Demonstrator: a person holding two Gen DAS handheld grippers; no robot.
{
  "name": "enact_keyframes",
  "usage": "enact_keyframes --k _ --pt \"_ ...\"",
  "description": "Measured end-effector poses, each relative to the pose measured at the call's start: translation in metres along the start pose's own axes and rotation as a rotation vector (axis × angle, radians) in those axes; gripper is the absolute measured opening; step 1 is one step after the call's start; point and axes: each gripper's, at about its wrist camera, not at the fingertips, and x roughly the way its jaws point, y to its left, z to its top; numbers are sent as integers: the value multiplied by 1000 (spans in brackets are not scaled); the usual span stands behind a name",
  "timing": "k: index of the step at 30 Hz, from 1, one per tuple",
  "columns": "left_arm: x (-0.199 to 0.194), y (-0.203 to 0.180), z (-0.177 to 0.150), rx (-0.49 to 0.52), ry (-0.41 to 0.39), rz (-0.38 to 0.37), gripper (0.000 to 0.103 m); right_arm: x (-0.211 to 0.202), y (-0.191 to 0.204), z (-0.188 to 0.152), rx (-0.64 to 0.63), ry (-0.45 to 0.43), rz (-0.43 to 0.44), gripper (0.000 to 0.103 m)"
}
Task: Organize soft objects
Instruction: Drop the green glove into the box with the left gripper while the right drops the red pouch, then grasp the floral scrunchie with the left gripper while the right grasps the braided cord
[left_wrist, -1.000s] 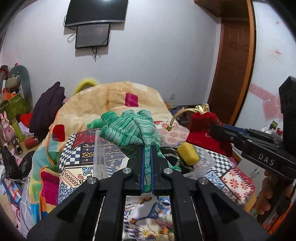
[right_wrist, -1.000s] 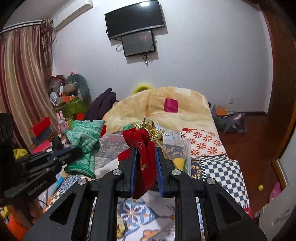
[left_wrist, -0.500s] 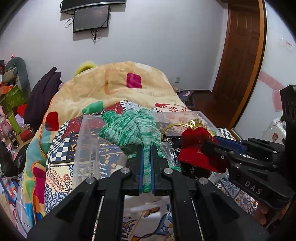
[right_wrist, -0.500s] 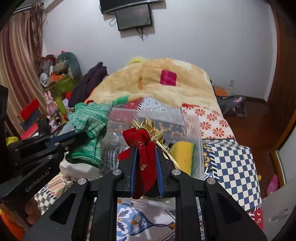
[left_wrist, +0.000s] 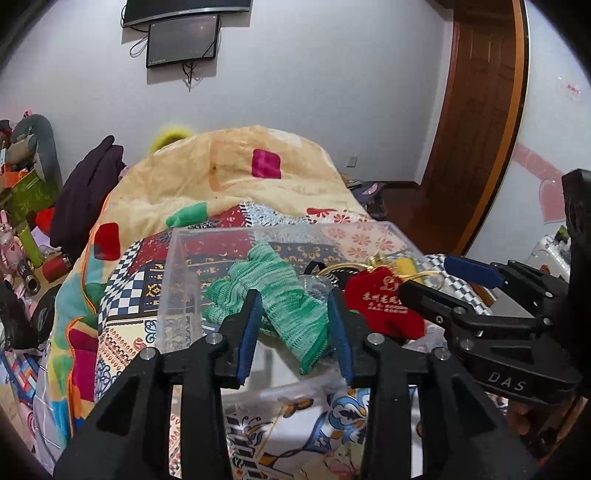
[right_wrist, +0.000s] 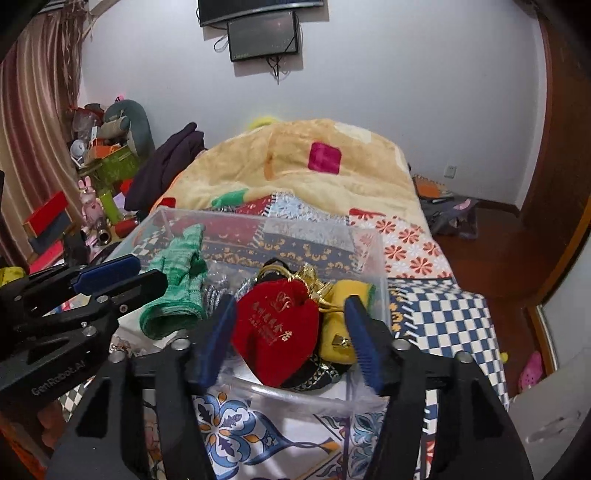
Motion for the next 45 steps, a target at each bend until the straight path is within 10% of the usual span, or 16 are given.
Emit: enact_keyframes --k 16,34,45 --pt "-87 -11 -19 21 -122 -46 81 -83 8 -12 -6 -166 -45 100" --pt "-52 -24 -107 36 123 -49 81 -49 -1 -104 50 118 40 100" --pt "-25 -35 -130 36 223 -71 77 -37 13 -133 0 256 96 62"
